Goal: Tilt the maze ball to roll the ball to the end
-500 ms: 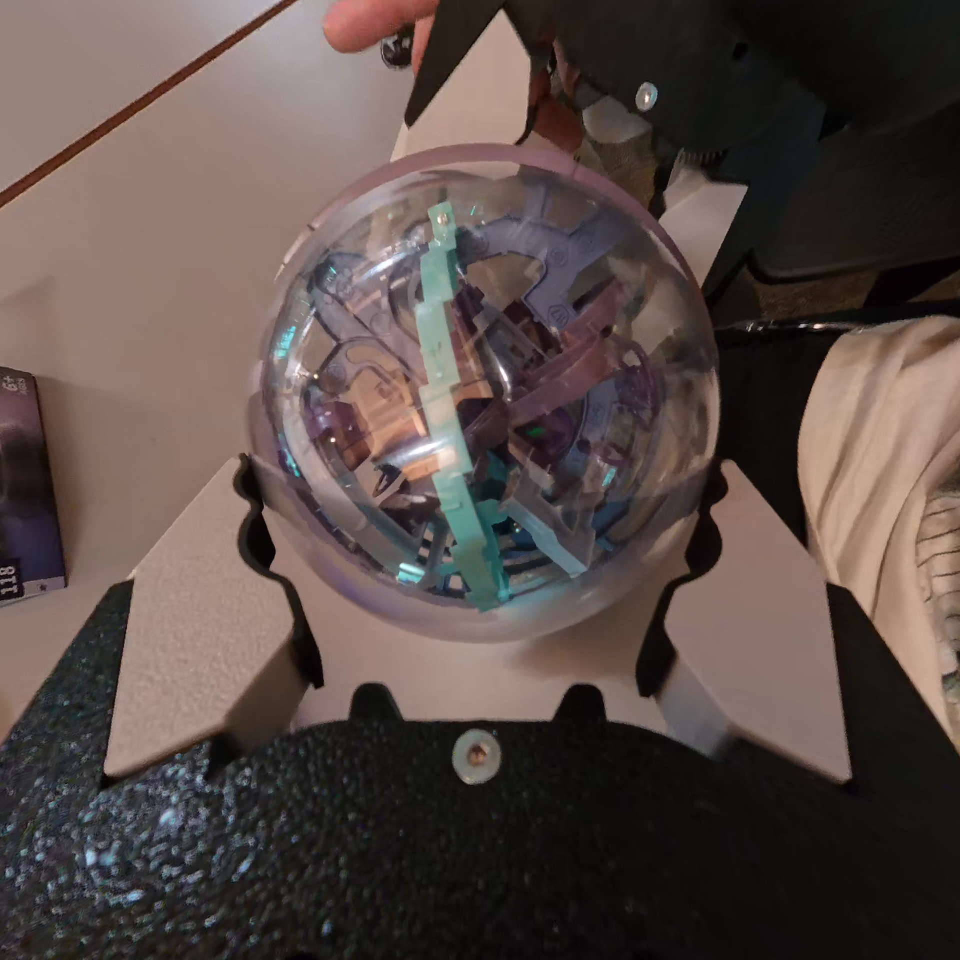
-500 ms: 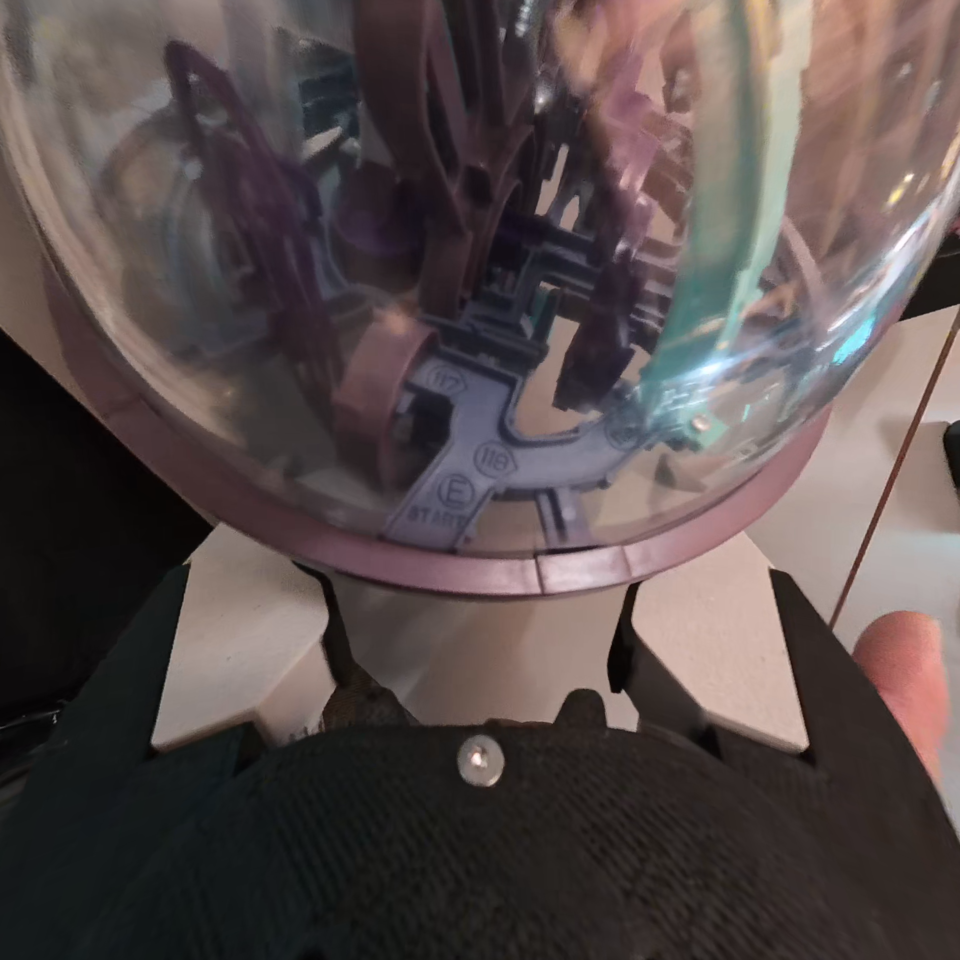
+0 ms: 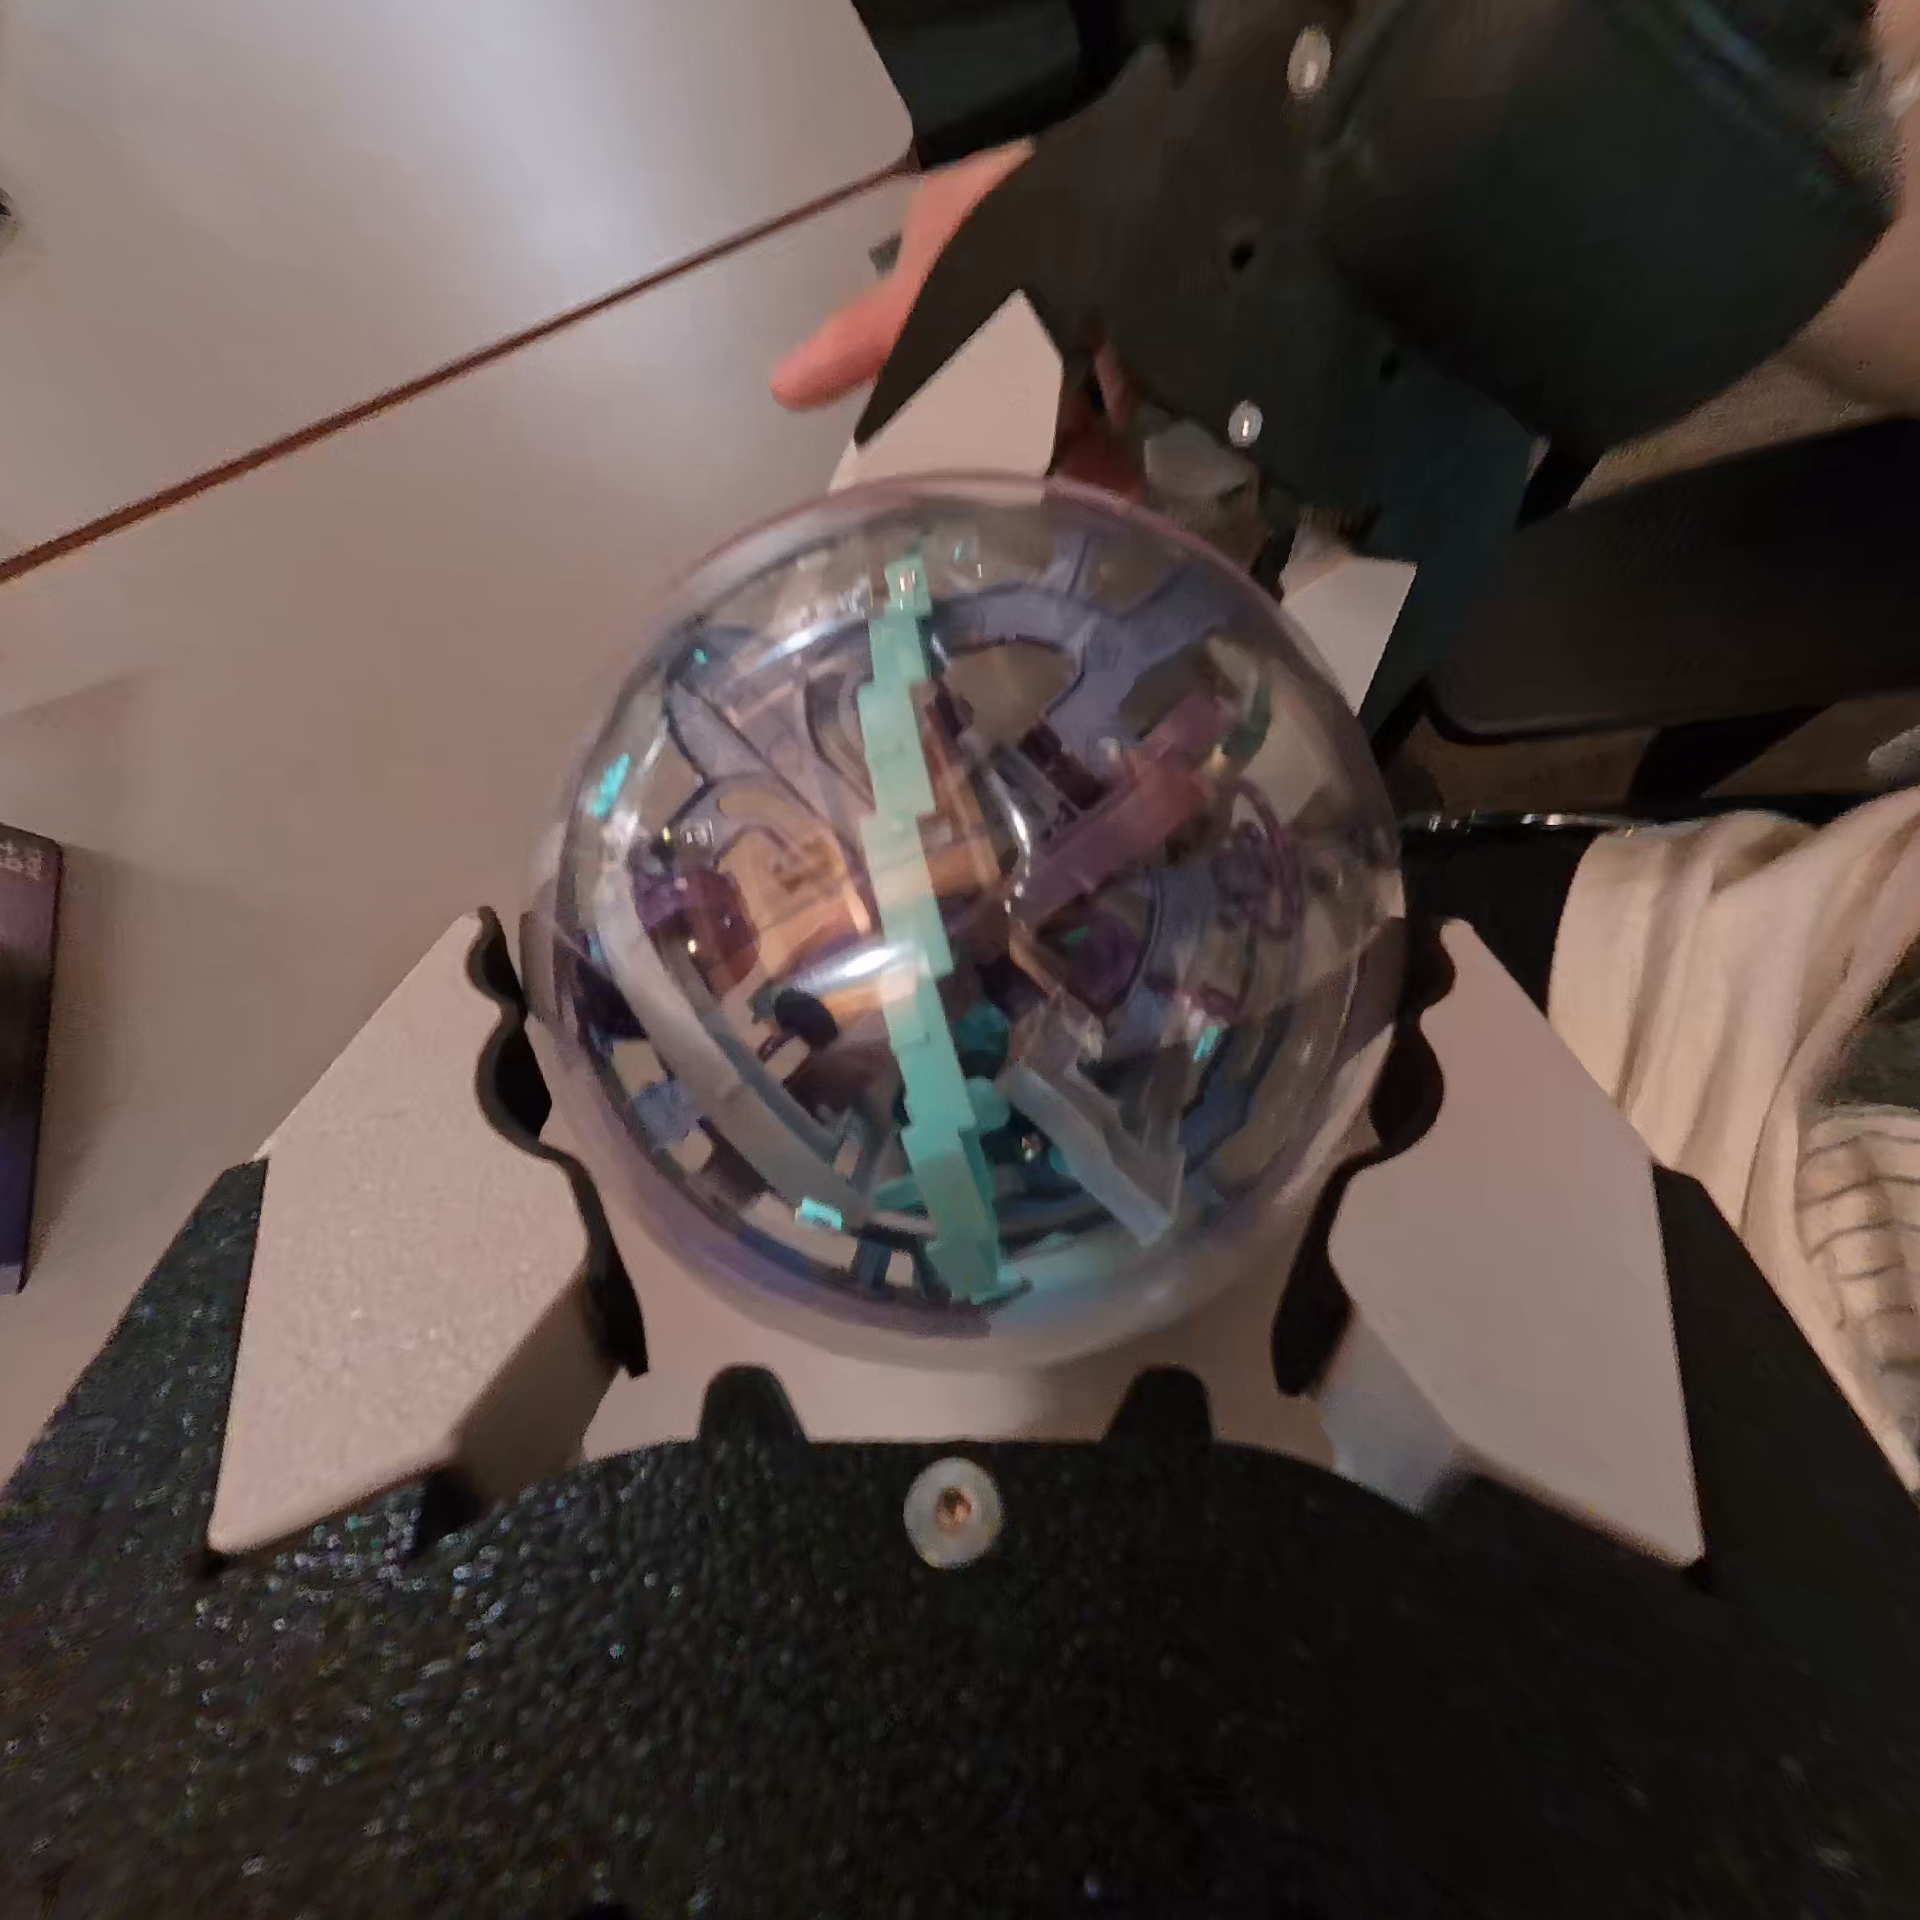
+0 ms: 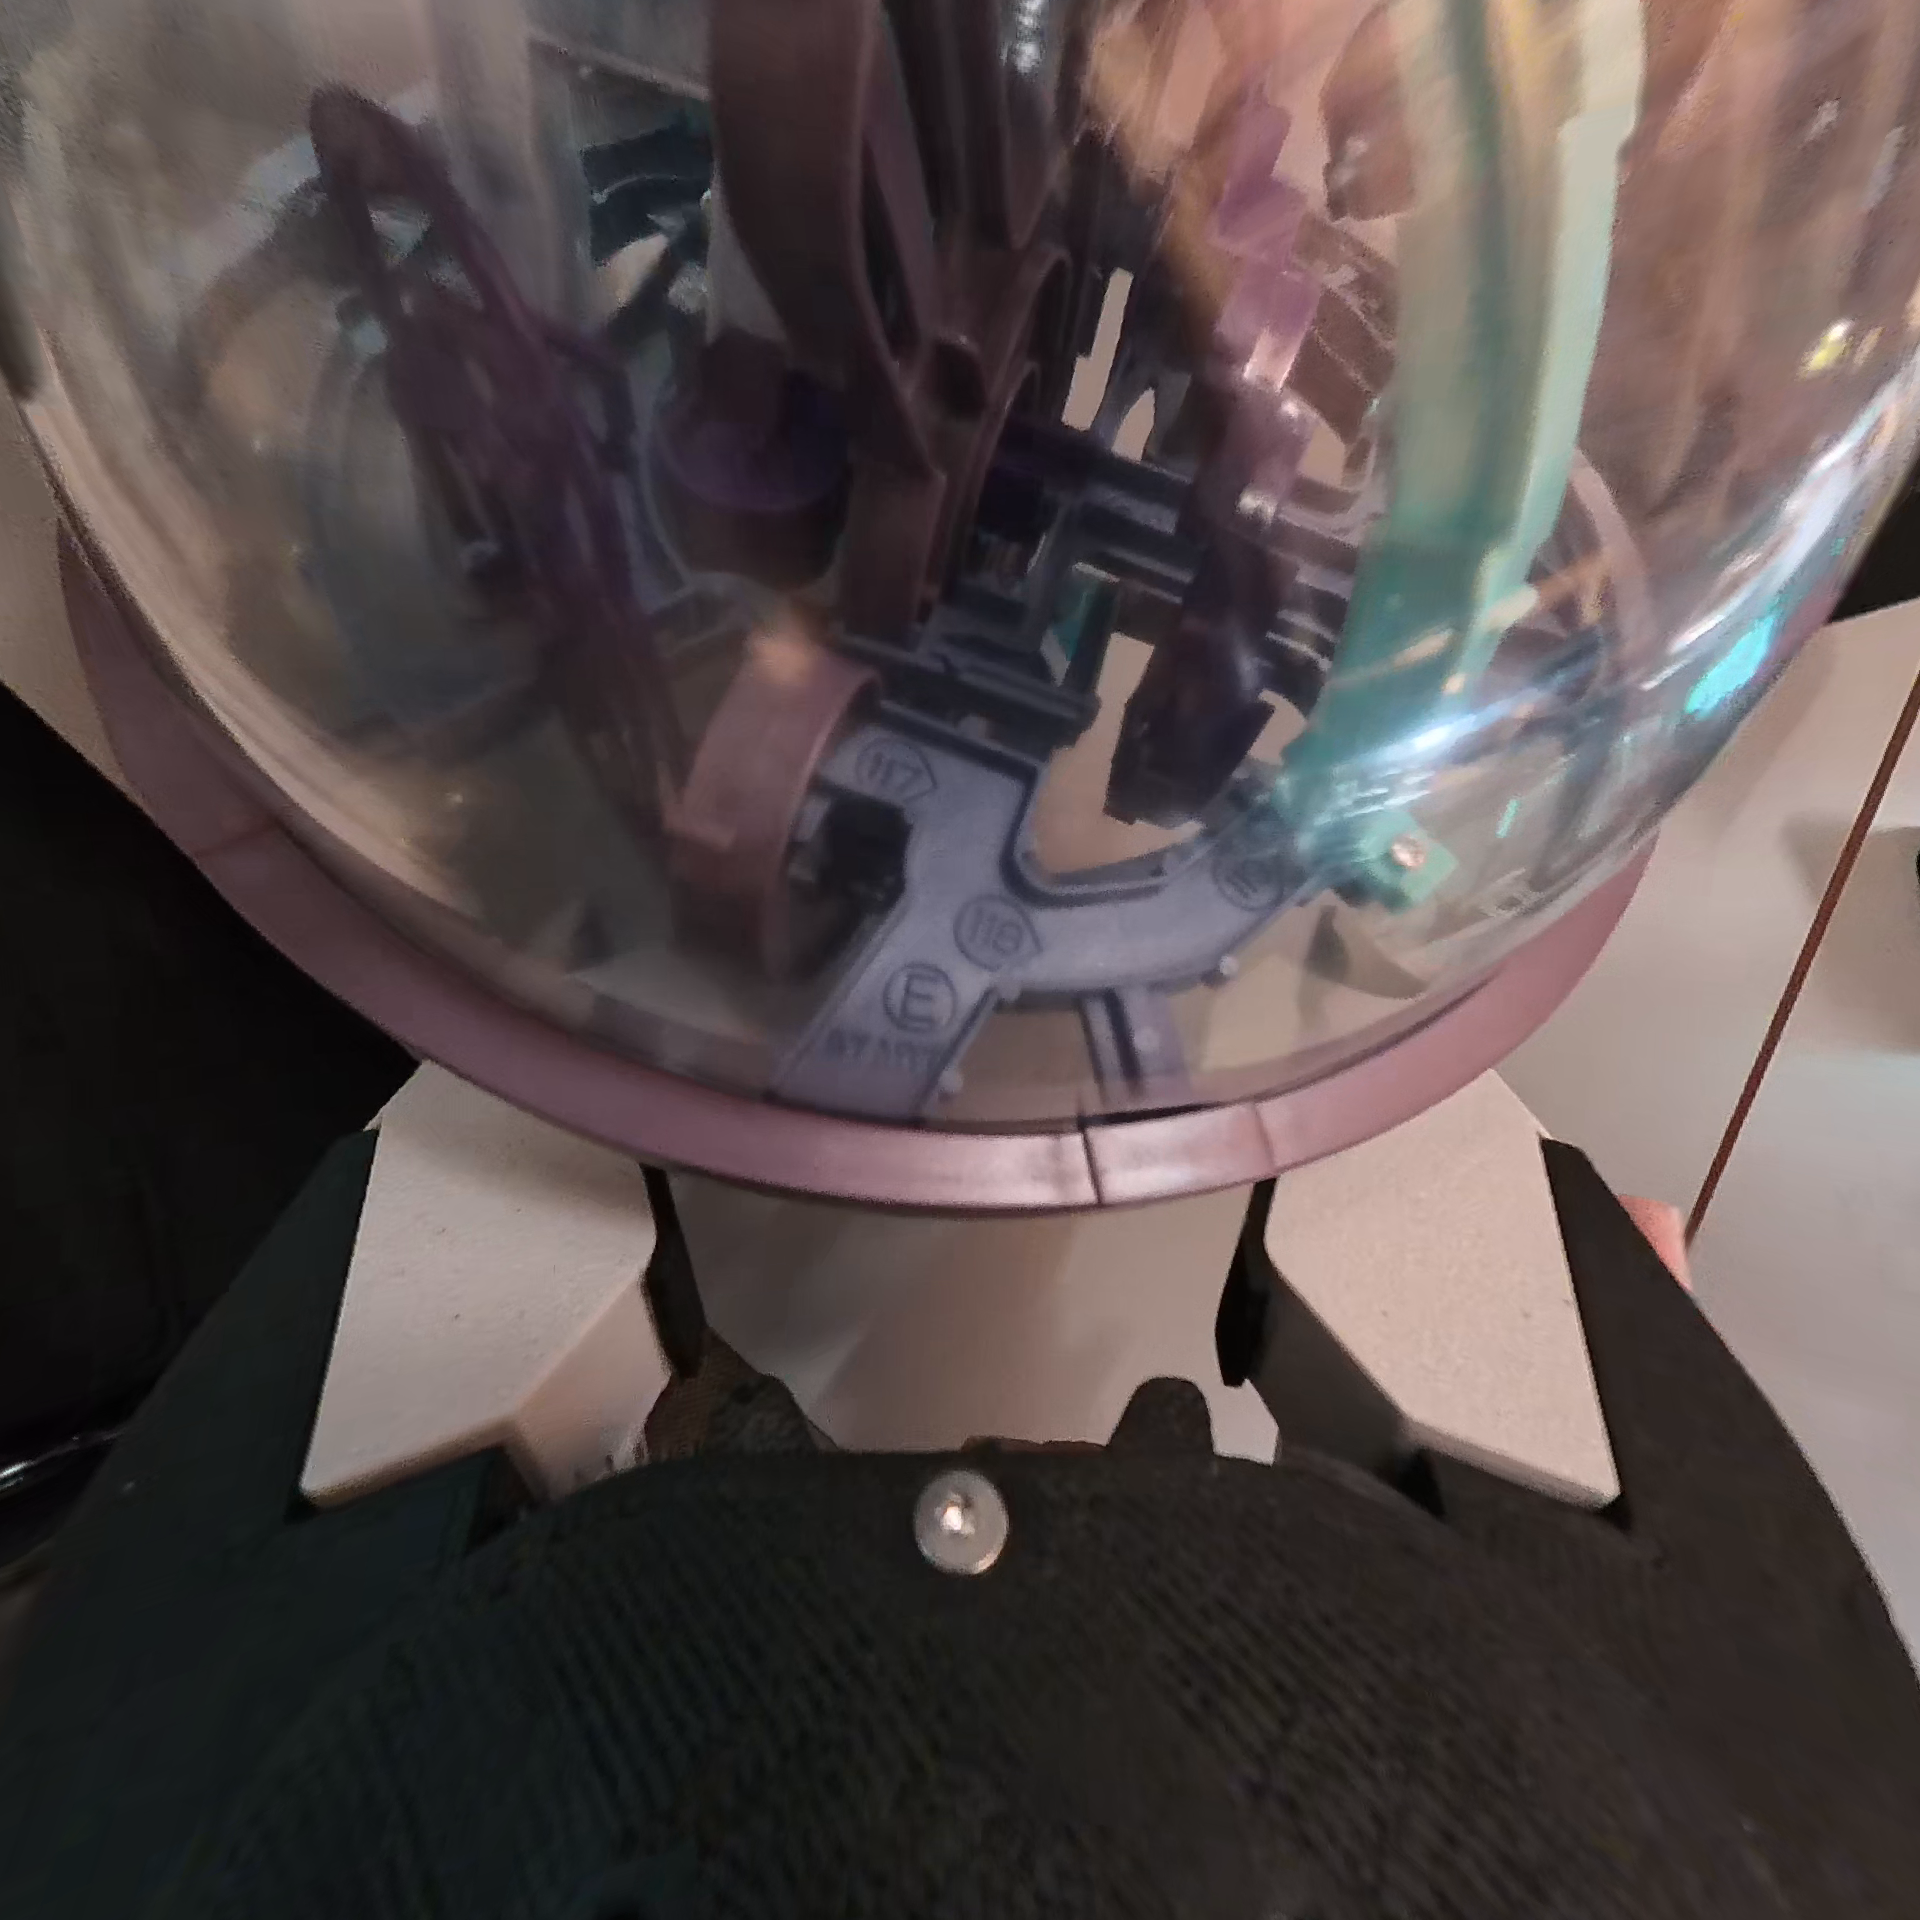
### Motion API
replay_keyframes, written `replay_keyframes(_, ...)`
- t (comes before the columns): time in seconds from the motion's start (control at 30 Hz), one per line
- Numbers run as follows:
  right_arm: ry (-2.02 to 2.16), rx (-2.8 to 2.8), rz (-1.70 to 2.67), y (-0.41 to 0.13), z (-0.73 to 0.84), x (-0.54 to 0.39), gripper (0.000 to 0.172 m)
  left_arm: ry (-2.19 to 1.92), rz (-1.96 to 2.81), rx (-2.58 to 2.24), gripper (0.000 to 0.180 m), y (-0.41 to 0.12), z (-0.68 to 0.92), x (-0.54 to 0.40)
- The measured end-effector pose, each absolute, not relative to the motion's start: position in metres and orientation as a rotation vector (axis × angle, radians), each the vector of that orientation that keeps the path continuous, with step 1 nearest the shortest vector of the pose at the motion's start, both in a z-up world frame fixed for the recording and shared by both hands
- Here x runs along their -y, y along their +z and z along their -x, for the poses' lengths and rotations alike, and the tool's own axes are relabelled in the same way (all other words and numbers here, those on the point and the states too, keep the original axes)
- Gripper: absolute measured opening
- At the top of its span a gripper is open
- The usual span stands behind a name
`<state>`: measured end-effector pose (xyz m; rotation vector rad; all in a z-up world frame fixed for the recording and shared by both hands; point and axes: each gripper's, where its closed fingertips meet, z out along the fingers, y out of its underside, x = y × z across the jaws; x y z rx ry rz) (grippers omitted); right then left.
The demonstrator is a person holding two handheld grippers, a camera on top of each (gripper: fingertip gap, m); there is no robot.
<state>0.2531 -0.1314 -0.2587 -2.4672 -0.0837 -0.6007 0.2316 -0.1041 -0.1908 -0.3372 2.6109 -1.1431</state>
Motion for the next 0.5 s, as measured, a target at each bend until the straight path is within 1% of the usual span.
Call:
replay_keyframes(0.13,-0.607,0.095,2.48,-0.258,-0.252,0.128,0.129,-1.158,0.351,-2.604,0.157,-0.189,-0.231,0.104)
replay_keyframes(0.27,-0.614,0.094,2.489,-0.258,-0.252,0.12,0.129,-1.064,0.327,-2.616,0.157,-0.191,-0.23,0.095)
replay_keyframes(0.5,-0.592,0.129,2.481,-0.259,-0.245,0.099,0.129,-1.021,0.321,-2.632,0.158,-0.191,-0.223,0.076)
